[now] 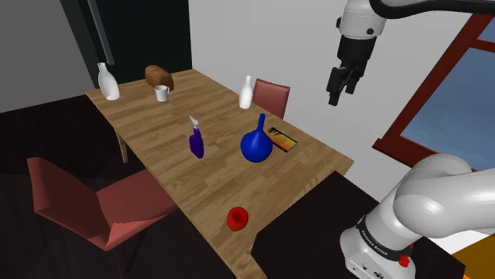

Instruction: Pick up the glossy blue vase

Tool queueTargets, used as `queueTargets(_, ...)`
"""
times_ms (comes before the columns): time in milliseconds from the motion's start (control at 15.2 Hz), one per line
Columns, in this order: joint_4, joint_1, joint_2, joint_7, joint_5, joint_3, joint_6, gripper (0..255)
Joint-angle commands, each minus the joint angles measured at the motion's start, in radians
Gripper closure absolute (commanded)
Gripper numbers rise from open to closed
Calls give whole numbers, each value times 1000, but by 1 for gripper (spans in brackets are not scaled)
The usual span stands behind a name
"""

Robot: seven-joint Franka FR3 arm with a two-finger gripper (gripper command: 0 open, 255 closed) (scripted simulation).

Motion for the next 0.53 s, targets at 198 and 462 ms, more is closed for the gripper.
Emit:
queueTargets(198,-2,-9,91,0,-3,-18,93,0)
queueTargets(462,15,-19,224,-2,-3,-40,209,0)
